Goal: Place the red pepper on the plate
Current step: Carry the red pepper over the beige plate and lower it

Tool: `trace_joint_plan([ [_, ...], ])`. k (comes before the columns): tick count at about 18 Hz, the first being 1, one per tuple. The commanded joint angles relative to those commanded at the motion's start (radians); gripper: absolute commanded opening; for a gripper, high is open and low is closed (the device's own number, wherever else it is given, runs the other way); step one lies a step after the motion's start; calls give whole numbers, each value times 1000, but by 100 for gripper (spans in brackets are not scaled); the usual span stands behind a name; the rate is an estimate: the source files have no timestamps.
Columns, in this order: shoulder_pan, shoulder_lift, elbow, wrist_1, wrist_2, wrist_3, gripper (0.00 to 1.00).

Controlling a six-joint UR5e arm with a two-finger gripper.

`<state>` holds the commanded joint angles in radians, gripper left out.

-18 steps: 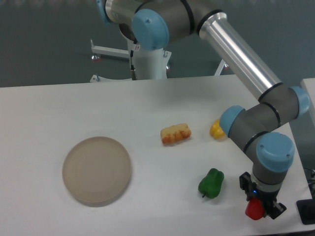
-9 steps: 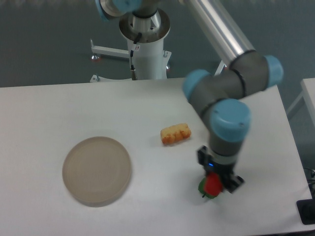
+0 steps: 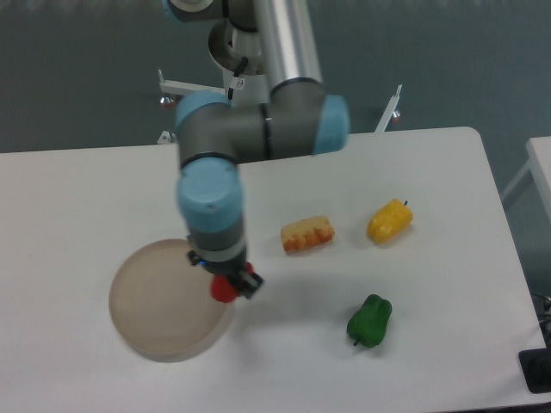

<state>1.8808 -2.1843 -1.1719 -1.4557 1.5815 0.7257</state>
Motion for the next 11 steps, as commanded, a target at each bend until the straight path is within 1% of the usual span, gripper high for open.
trace_joint_plan([
  [1,-6,-8,-9,3,0,-17,45],
  [4,-38,-37,-11,11,-9,-63,45],
  [8,-48,-48,-12,12,-64,-72,45],
  [11,-48,-61,-12,12,-74,-71,46],
])
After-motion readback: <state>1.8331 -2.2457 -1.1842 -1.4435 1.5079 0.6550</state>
